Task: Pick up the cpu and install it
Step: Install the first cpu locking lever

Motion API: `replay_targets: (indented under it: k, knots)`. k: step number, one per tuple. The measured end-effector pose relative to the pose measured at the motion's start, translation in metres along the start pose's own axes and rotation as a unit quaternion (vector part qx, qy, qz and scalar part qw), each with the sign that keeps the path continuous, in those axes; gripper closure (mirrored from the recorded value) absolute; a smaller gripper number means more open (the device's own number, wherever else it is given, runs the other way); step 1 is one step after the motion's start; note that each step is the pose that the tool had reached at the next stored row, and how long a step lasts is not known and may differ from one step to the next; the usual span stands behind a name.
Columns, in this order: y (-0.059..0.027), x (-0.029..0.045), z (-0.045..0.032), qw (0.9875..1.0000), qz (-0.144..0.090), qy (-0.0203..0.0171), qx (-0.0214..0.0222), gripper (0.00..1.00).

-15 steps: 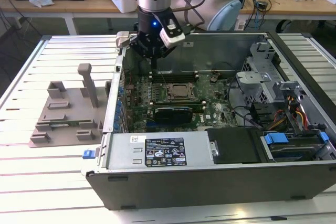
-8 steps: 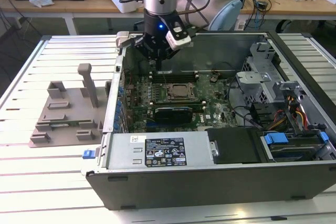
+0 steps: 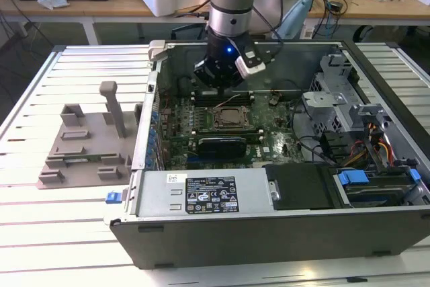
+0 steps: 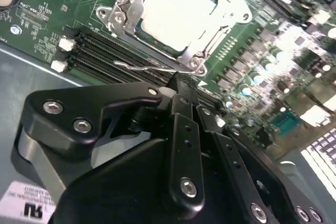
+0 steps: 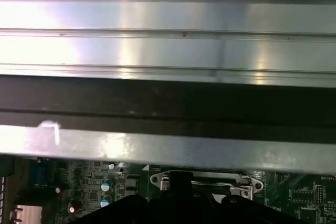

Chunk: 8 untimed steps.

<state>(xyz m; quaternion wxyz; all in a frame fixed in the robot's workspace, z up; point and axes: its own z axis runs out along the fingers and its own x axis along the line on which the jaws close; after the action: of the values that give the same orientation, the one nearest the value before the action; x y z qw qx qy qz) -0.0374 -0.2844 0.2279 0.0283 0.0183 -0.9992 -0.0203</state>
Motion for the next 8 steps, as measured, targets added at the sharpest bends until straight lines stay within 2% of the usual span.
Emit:
replay_targets:
  k: [1,2,3,4,8]
  knots:
    - [0.0008,-0.0022,0.004,1.0,-0.001,0.0004,0.0,0.89]
    - [0.0021,-0.0102,0.0079,1.0,-0.002,0.0018,0.0,0.89]
    - [0.0017,-0.024,0.0102,1.0,-0.002,0.0041,-0.0001,0.89]
    - [0.0014,-0.0292,0.0111,1.0,-0.002,0.0051,-0.0001,0.89]
    - [0.001,-0.0388,0.014,1.0,-0.002,0.007,-0.0002,0.89]
